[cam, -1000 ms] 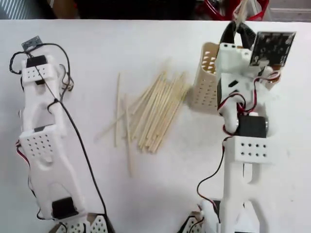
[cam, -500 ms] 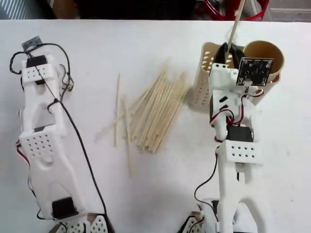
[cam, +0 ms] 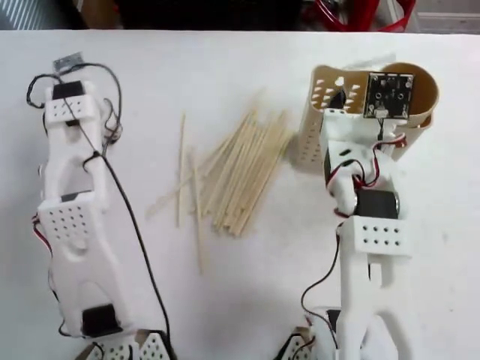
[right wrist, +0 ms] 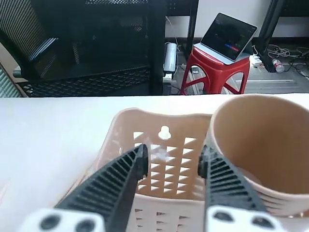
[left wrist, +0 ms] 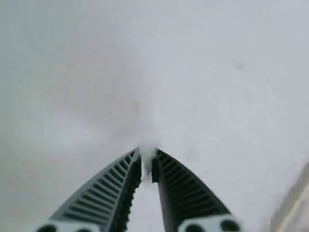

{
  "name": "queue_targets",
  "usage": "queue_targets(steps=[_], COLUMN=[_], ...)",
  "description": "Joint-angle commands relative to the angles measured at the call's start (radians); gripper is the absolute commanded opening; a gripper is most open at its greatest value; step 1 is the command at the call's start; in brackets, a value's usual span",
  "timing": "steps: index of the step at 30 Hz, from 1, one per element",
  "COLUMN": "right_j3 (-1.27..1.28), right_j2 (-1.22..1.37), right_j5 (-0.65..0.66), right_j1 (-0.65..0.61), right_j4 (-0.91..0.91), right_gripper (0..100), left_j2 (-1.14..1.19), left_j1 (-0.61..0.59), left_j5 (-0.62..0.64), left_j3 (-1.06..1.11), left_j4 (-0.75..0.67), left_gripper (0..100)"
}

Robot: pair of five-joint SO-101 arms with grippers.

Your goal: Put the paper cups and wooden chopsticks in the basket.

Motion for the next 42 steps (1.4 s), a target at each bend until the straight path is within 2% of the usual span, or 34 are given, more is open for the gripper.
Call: queue_targets(steps=[1, 5, 9, 13, 16, 18, 22, 25, 27, 31, 35, 39, 42], right_j3=[-0.023, -0.005, -0.009, -0.098, -0.129, -0.126, -0.135, -0.146, -0.146, -0.129, -0.078, 0.081, 0.252], right_j2=[-0.134, -0.262, -0.361, -0.387, -0.387, -0.387, -0.355, -0.271, -0.205, -0.127, -0.137, -0.232, -0.358], right_j5=[-0.002, 0.018, 0.144, 0.239, 0.334, 0.393, 0.534, 0.647, 0.706, 0.718, 0.677, 0.632, 0.589], right_j1=[-0.005, 0.016, 0.016, 0.022, 0.042, 0.107, 0.357, 0.532, 0.59, 0.585, 0.521, 0.42, 0.366], right_j4=[0.041, 0.088, 0.189, 0.492, 0.704, 0.751, 0.75, 0.704, 0.674, 0.73, 0.843, 0.862, 0.811], right_gripper=[18.3, 18.3, 14.9, 5.0, 5.3, 6.8, 11.7, 14.9, 15.6, 15.5, 13.2, 7.0, 7.0], left_j2=[-0.065, -0.065, -0.071, -0.082, -0.119, -0.143, -0.148, -0.111, -0.097, -0.116, -0.17, -0.306, -0.469], left_j1=[0.033, 0.03, 0.087, 0.166, 0.196, 0.206, 0.216, 0.208, 0.211, 0.246, 0.314, 0.36, 0.375], left_j5=[-0.054, -0.094, -0.195, -0.256, -0.299, -0.307, -0.302, -0.269, -0.278, -0.288, -0.285, -0.292, -0.31], left_j3=[-0.08, -0.071, -0.068, -0.08, -0.068, -0.068, -0.066, -0.068, -0.069, -0.072, -0.028, 0.133, 0.347], left_j4=[0.069, 0.055, 0.092, 0.187, 0.218, 0.253, 0.261, 0.238, 0.239, 0.285, 0.321, 0.298, 0.195], left_gripper=[3, 5, 5, 5, 5, 5, 5, 5, 5, 5, 5, 5, 5])
